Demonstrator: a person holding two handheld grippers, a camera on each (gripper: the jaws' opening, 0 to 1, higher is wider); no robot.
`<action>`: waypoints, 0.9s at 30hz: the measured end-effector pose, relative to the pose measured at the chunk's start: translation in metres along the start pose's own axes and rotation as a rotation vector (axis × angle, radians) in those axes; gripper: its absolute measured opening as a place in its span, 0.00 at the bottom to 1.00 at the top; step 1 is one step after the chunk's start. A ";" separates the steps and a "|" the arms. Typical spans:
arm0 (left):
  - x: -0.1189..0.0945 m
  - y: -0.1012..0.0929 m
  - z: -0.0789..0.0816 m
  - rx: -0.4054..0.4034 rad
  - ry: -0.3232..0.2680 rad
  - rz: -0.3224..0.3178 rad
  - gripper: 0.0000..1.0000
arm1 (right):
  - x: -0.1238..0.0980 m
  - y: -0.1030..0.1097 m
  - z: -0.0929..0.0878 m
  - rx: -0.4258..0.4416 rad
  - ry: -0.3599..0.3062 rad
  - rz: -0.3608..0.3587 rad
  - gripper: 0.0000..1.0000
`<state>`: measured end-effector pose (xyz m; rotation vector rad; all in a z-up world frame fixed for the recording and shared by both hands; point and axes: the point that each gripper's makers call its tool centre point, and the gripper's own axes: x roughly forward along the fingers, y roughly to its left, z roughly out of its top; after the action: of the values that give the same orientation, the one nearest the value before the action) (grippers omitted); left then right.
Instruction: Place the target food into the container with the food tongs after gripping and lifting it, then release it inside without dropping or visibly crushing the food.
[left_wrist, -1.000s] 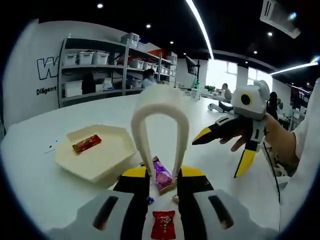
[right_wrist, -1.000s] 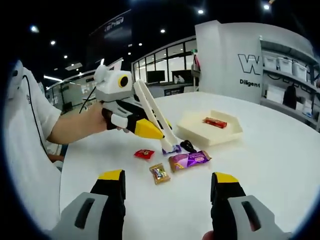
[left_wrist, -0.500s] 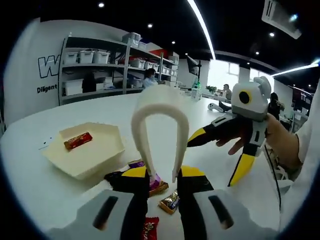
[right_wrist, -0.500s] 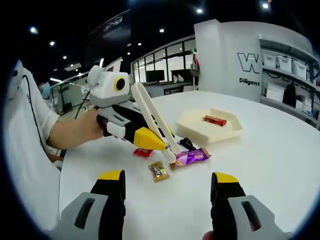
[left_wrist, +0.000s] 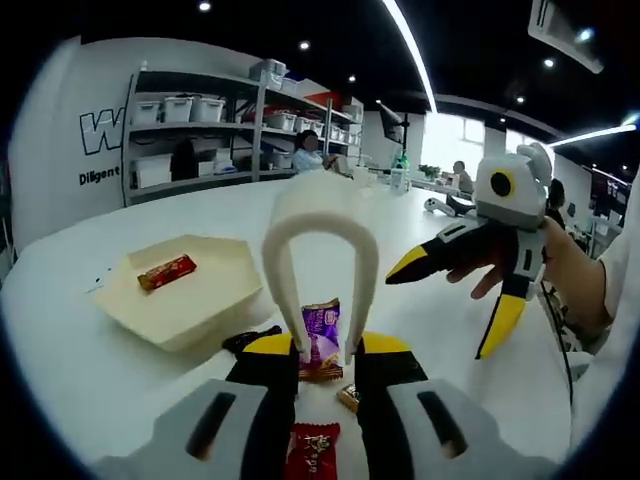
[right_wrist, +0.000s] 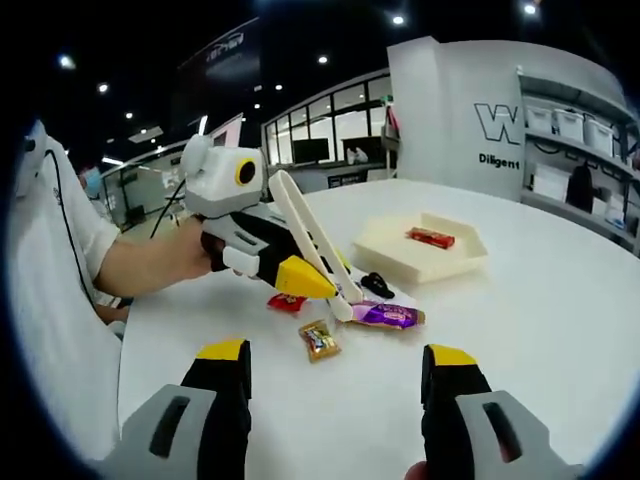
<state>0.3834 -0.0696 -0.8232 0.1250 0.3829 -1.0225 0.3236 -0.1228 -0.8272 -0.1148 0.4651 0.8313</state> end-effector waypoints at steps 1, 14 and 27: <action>-0.001 0.001 0.000 -0.001 -0.001 0.000 0.21 | 0.000 0.000 0.000 -0.001 0.000 0.001 0.67; 0.001 -0.008 0.020 0.261 -0.051 -0.058 0.20 | 0.000 -0.001 0.000 0.003 -0.002 0.003 0.67; 0.009 -0.025 0.023 0.428 -0.031 -0.298 0.21 | -0.003 -0.005 -0.004 0.014 -0.006 -0.004 0.67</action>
<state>0.3722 -0.0960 -0.8030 0.4461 0.1505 -1.3900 0.3235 -0.1295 -0.8298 -0.0997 0.4646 0.8239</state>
